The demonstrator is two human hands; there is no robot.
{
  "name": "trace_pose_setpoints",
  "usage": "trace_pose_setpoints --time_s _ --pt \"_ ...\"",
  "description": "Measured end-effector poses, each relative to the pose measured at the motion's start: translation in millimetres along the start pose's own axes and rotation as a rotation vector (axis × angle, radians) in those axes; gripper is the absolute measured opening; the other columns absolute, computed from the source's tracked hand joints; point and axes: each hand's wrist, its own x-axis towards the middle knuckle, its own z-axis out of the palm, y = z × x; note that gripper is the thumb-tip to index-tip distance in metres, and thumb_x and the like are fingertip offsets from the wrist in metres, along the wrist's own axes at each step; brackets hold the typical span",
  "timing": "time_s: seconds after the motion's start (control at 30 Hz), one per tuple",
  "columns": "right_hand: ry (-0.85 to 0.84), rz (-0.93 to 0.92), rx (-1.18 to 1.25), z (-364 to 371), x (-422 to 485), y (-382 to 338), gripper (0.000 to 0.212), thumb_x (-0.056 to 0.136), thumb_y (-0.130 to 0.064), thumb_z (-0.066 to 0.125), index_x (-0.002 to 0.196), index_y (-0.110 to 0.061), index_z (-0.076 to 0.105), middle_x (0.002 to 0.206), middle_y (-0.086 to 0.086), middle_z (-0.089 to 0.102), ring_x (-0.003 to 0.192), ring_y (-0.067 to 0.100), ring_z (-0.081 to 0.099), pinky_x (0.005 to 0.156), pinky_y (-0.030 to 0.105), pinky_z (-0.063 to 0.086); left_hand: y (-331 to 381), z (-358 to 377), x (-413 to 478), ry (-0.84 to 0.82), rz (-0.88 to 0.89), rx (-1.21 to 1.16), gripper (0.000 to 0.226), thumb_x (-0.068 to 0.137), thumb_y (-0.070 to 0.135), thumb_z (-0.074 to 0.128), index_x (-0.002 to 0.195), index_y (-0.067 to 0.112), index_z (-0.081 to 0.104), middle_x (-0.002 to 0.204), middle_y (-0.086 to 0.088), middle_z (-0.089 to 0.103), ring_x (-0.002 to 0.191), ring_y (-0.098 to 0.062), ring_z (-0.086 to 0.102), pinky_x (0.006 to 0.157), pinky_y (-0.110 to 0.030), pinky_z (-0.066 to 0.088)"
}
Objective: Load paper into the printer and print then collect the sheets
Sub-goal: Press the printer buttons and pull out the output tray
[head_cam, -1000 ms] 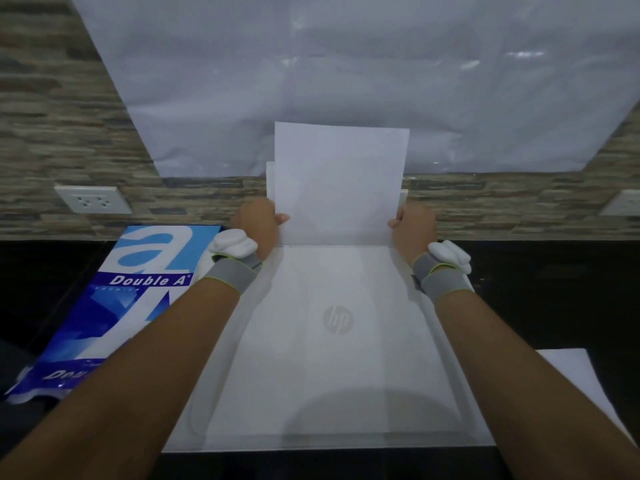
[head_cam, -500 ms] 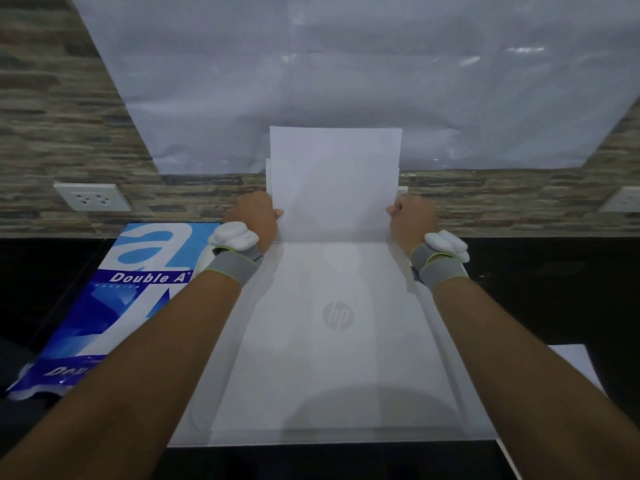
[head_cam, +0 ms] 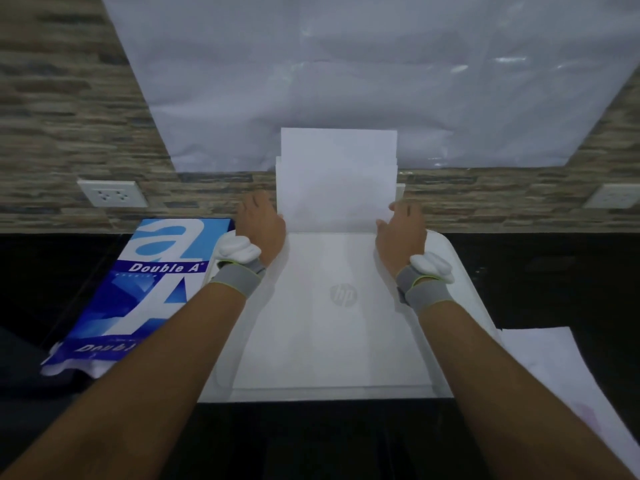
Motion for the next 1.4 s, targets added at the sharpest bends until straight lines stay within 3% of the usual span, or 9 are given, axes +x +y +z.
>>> trace_pose_setpoints --time_s 0.2,0.33,0.47,0.57,0.77,0.93,1.17,1.3,1.4 --pt "-0.172 -0.026 0.129 0.6 -70.2 -27.2 0.045 0.093 -0.02 0.048 0.136 -0.01 0.038 0.14 0.017 0.041 0.121 0.036 0.048 0.102 0.043 0.038 -45.3 -14.1 -41.4 -0.122 -0.004 -0.042 0.05 0.09 0.018 0.052 0.138 0.007 0.042 0.139 -0.017 0.049 0.129 -0.034 0.044 0.102 -0.043 0.039" --pt "-0.264 -0.162 0.17 0.6 -104.6 -45.6 0.047 0.094 -0.019 0.046 0.139 -0.009 0.036 0.145 0.016 0.036 0.128 0.034 0.043 0.109 0.041 0.034 -67.3 -25.3 -58.8 -0.155 -0.047 -0.057 0.052 0.093 0.027 0.05 0.141 0.008 0.04 0.144 -0.015 0.047 0.133 -0.031 0.044 0.109 -0.042 0.035" --pt "-0.376 -0.312 0.187 4.7 -132.5 -69.8 0.045 0.096 -0.022 0.044 0.14 -0.013 0.037 0.149 0.014 0.029 0.13 0.033 0.041 0.11 0.043 0.034 -74.9 -46.1 -70.4 -0.06 -0.155 -0.027 0.045 0.097 0.021 0.044 0.14 0.01 0.044 0.144 -0.013 0.049 0.133 -0.029 0.045 0.109 -0.041 0.035" --pt "-0.439 -0.447 0.179 7.8 -145.5 -84.5 0.043 0.096 -0.024 0.045 0.139 -0.017 0.041 0.151 0.014 0.026 0.13 0.032 0.042 0.109 0.043 0.034 -78.1 -60.4 -69.0 -0.129 -0.205 0.041 0.039 0.1 0.015 0.039 0.137 0.009 0.049 0.141 -0.015 0.053 0.131 -0.031 0.047 0.107 -0.041 0.038" --pt "-0.604 -0.75 0.076 13.0 -166.9 -106.0 0.034 0.096 -0.043 0.04 0.128 -0.043 0.051 0.155 0.007 0.014 0.134 0.03 0.034 0.113 0.05 0.024 -97.4 -79.4 -64.8 -0.3 -0.09 0.04 0.037 0.102 0.014 0.035 0.117 -0.003 0.063 0.123 -0.023 0.063 0.118 -0.037 0.057 0.102 -0.043 0.045" --pt "-0.7 -0.908 -0.053 10.2 -175.2 -109.7 0.033 0.094 -0.054 0.03 0.123 -0.059 0.044 0.157 -0.001 0.002 0.141 0.027 0.018 0.114 0.059 0.011 -113.6 -80.6 -67.6 -0.377 -0.052 -0.038 0.038 0.103 0.02 0.034 0.122 0.002 0.061 0.121 -0.023 0.064 0.114 -0.038 0.059 0.101 -0.042 0.046" --pt "-0.696 -0.928 -0.096 7.4 -179.6 -109.1 0.035 0.095 -0.054 0.028 0.125 -0.057 0.045 0.157 -0.001 0.005 0.143 0.024 0.009 0.116 0.058 0.005 -109.8 -79.0 -69.7 -0.404 -0.087 -0.026 0.041 0.103 0.02 0.034 0.142 0.01 0.045 0.137 -0.02 0.056 0.126 -0.035 0.052 0.107 -0.04 0.041" --pt "-0.701 -0.896 -0.088 8.9 -179.5 -109.4 0.034 0.096 -0.052 0.03 0.124 -0.057 0.047 0.156 -0.002 0.01 0.142 0.024 0.01 0.117 0.056 0.004 -105.0 -76.0 -67.5 -0.383 -0.166 -0.025 0.042 0.104 0.025 0.034 0.138 0.009 0.05 0.138 -0.017 0.055 0.129 -0.032 0.051 0.108 -0.038 0.039" --pt "-0.714 -0.889 -0.098 10.3 -178.4 -109.0 0.034 0.096 -0.052 0.03 0.124 -0.057 0.047 0.155 -0.002 0.012 0.142 0.023 0.009 0.117 0.055 0.003 -108.9 -76.9 -71.1 -0.362 -0.135 -0.042 0.038 0.101 0.02 0.036 0.127 0.003 0.057 0.126 -0.022 0.062 0.118 -0.038 0.056 0.099 -0.042 0.045"
